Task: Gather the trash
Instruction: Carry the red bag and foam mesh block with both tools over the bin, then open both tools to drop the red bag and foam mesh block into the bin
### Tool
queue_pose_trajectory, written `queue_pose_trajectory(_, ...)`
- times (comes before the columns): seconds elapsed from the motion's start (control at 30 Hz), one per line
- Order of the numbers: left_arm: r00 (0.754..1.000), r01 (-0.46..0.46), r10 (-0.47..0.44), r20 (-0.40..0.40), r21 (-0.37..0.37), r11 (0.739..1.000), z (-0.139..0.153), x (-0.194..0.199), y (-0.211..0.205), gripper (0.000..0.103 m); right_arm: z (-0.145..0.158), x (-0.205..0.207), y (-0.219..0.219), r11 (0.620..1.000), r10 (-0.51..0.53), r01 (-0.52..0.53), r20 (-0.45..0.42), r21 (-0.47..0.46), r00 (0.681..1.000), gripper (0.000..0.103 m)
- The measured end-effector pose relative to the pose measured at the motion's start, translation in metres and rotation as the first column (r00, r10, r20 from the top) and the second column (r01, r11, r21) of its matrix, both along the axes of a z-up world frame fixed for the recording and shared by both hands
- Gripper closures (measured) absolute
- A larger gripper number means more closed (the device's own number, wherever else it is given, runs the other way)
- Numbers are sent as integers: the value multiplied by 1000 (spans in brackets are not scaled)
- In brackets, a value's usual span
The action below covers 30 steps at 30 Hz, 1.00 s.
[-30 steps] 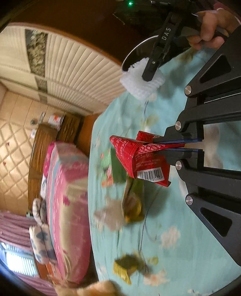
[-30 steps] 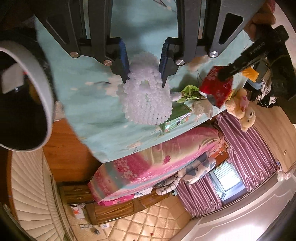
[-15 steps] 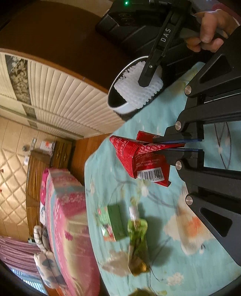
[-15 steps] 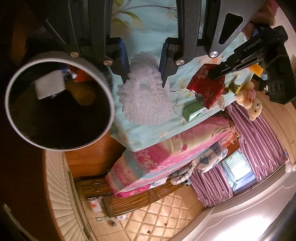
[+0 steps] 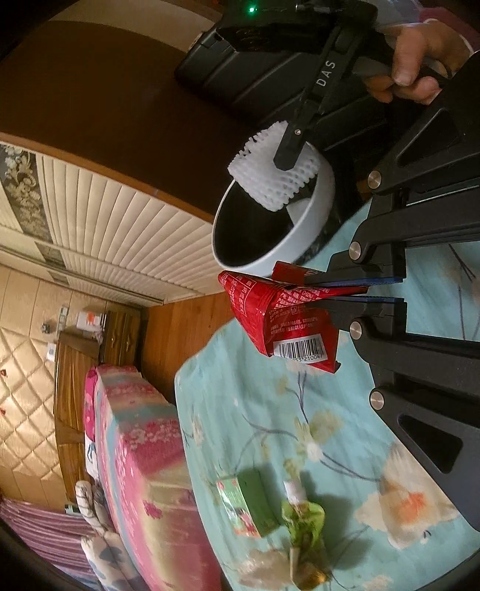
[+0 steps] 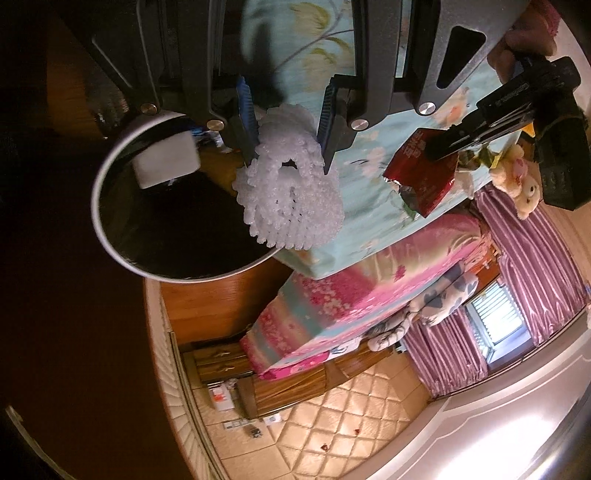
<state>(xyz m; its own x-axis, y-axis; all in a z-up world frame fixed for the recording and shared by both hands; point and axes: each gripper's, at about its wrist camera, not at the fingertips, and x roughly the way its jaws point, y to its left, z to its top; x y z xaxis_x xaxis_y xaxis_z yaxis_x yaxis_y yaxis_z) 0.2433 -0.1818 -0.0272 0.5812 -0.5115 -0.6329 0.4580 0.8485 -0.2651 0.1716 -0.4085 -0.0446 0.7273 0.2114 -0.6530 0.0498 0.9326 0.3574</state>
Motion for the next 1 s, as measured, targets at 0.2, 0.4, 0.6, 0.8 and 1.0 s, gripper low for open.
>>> queue_pose_trajectory(0.2, 999, 38, -38, 15, 15, 999, 4, 9, -30, 101, -2, 1, -24, 998, -59, 59, -8, 2, 998, 73)
queue_pose_trajectory(0.4, 998, 65, -65, 17, 25, 998, 1, 18, -54, 100, -2, 7, -41, 997, -80, 80, -9, -1, 997, 73)
queue_pose_trajectory(0.6, 996, 87, -87, 9, 48, 995, -6, 25, -77, 100, -8, 12, -52, 996, -89, 89, -29, 5, 996, 73)
queue_pose_trajectory(0.8, 994, 108, -108, -4, 53, 993, -8, 31, -96, 100, -9, 18, -56, 996, -87, 87, -49, -3, 995, 73)
queue_pose_trajectory(1.0, 992, 129, -129, -3, 64, 990, -9, 36, -110, 100, -9, 27, -56, 997, -76, 75, -68, -19, 995, 73)
